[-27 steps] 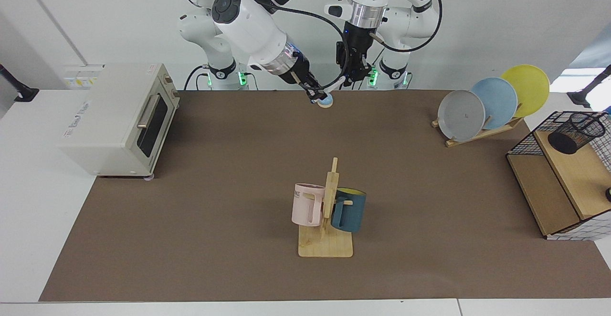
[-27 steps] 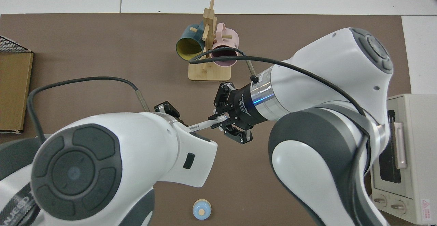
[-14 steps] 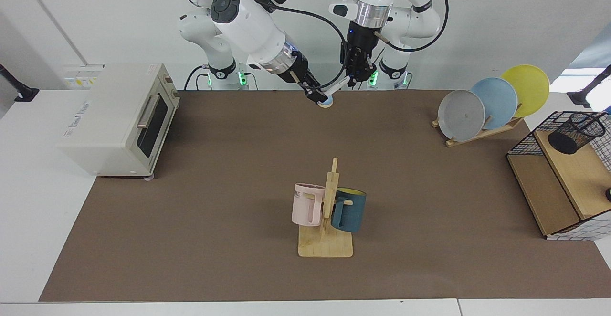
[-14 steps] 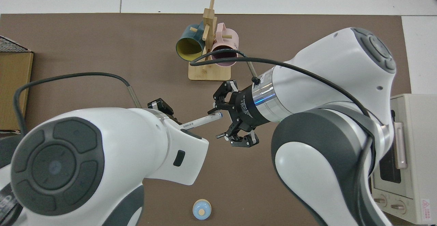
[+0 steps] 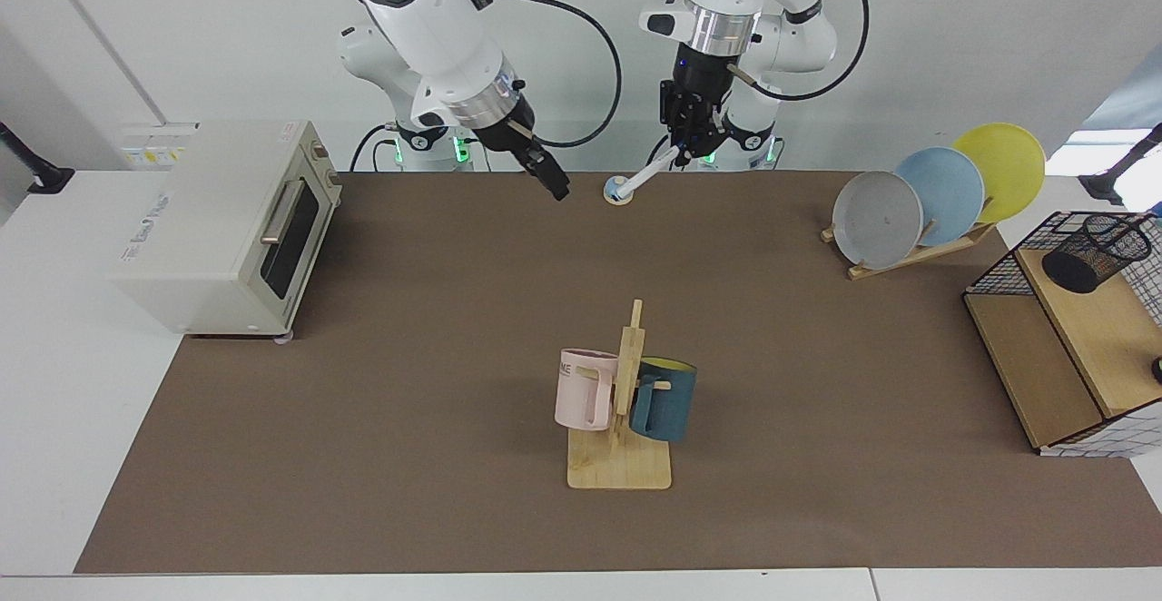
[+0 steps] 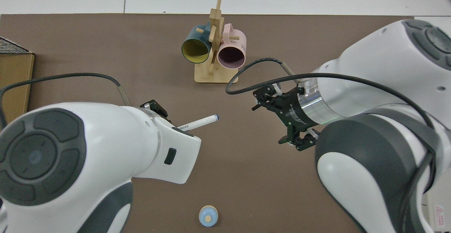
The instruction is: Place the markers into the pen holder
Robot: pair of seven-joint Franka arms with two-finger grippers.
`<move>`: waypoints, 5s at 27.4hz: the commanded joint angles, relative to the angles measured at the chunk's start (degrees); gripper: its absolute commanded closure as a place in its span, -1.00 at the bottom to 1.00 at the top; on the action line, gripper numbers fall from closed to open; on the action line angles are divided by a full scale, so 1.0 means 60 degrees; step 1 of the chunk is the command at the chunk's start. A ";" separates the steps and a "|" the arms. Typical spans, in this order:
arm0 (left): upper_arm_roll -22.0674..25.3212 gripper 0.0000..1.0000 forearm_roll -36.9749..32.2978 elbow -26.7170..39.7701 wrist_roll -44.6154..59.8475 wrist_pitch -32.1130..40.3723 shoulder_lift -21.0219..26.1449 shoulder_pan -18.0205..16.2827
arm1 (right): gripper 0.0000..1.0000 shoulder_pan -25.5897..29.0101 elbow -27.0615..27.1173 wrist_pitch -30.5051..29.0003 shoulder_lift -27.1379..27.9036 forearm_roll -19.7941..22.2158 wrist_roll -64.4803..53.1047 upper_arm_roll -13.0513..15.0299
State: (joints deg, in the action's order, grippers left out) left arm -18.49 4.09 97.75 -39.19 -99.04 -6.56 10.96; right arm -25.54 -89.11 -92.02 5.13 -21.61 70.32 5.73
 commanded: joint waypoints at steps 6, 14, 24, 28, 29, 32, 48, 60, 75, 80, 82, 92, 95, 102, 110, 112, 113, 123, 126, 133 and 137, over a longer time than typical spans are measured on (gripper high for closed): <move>0.2360 1.00 -0.0139 0.0246 -0.0250 0.0920 -0.0122 -0.0054 | -1.00 0.1311 -0.0382 0.0425 -0.0591 0.2501 -0.6849 -0.0091; 0.4368 1.00 -0.0666 0.0260 0.0481 0.1536 -0.0136 -0.0069 | -1.00 0.2353 -0.0412 0.0250 -0.0635 0.3117 -1.1410 -0.0076; 0.5702 1.00 -0.1852 0.0056 0.0438 0.1653 -0.0136 -0.0084 | -1.00 0.2645 -0.0220 -0.0073 -0.0562 0.3662 -1.1970 -0.0062; 0.5806 1.00 -0.2496 -0.0061 0.0191 0.1551 -0.0078 -0.0098 | -1.00 0.2748 -0.0616 -0.0146 -0.0796 0.3485 -1.1838 -0.0062; 0.5820 1.00 -0.2628 -0.0091 -0.0029 0.1522 -0.0063 -0.0113 | -1.00 0.2778 -0.0646 -0.0219 -0.0811 0.3455 -1.1838 -0.0062; 0.6039 1.00 -0.2835 -0.0150 -0.1067 0.1419 -0.0034 -0.0127 | -1.00 0.2822 -0.0719 -0.0263 -0.0826 0.3426 -1.1838 -0.0062; 0.7445 1.00 -0.4079 -0.0647 -0.5931 0.0117 0.0493 -0.0128 | -1.00 0.2866 -0.0749 -0.0263 -0.0855 0.3426 -1.1852 -0.0062; 0.8558 1.00 -0.4739 -0.1248 -0.9199 -0.0806 0.1021 -0.0142 | -1.00 0.2866 -0.0734 -0.0278 -0.0840 0.3411 -1.1838 -0.0062; 0.8838 1.00 -0.5589 -0.1044 -1.2130 -0.1789 0.1607 -0.0376 | -1.00 0.2895 -0.0749 -0.0293 -0.0840 0.3469 -1.1838 -0.0062; 0.8823 1.00 -0.5633 -0.1014 -1.2335 -0.1964 0.1607 -0.0362 | -1.00 0.2880 -0.0749 -0.0293 -0.0840 0.3587 -1.1838 -0.0062; 0.8838 1.00 -0.5647 -0.0970 -1.2379 -0.2242 0.1621 -0.0362 | -1.00 0.2880 -0.0749 -0.0293 -0.0840 0.3587 -1.1852 -0.0062; 0.8838 1.00 -0.5662 -0.0911 -1.3185 -0.3693 0.1914 -0.0494 | -1.00 0.2953 -0.0749 -0.0278 -0.0840 0.3558 -1.1852 -0.0062; 0.8838 1.00 -0.5662 -0.0853 -1.3214 -0.3737 0.2060 -0.0523 | -1.00 0.3143 -0.0749 -0.0278 -0.0855 0.3558 -1.1882 -0.0062; 0.8838 1.00 -0.5560 -0.0604 -1.3244 -0.3854 0.2339 -0.0611 | -1.00 0.3159 -0.0749 -0.0293 -0.0840 0.3543 -1.1853 -0.0062; 0.8852 1.00 -0.5501 0.0098 -1.3126 -0.4265 0.2310 -0.0684 | -1.00 0.3129 -0.0748 -0.0293 -0.0840 0.3528 -1.1838 -0.0062; 0.8852 -0.36 -0.5501 0.0187 -1.3141 -0.4177 0.2295 -0.0684 | -1.00 0.3130 -0.0749 -0.0293 -0.0840 0.3528 -1.1838 -0.0062; 0.8838 -0.99 -0.5486 0.0173 -1.3098 -0.4090 0.2310 -0.0655 | -1.00 0.3129 -0.0749 -0.0293 -0.0840 0.3528 -1.1823 -0.0062; 0.8706 -1.00 -0.4727 -0.0311 -1.2498 -0.3986 0.2500 -0.0582 | -1.00 0.3173 -0.0749 -0.0263 -0.0840 0.3485 -1.1838 -0.0062; 0.8517 -1.00 -0.4286 -0.0311 -1.1898 -0.4001 0.2588 -0.0538 | -1.00 0.3188 -0.0749 -0.0132 -0.0855 0.3484 -1.1852 -0.0062; 0.7462 -1.00 -0.3597 -0.0267 -1.0640 -0.3709 0.2574 -0.0435 | -1.00 0.3247 -0.0749 -0.0029 -0.0855 0.3470 -1.1852 -0.0062; 0.6847 -1.00 -0.3582 -0.0281 -0.9321 -0.3357 0.2559 -0.0406 | -1.00 0.3407 -0.0749 -0.0029 -0.0855 0.3455 -1.1867 -0.0062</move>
State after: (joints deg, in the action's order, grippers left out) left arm 25.28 -18.50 96.51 -102.67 -121.44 8.59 7.88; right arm -7.00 -91.90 -92.10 1.47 0.20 -1.18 5.91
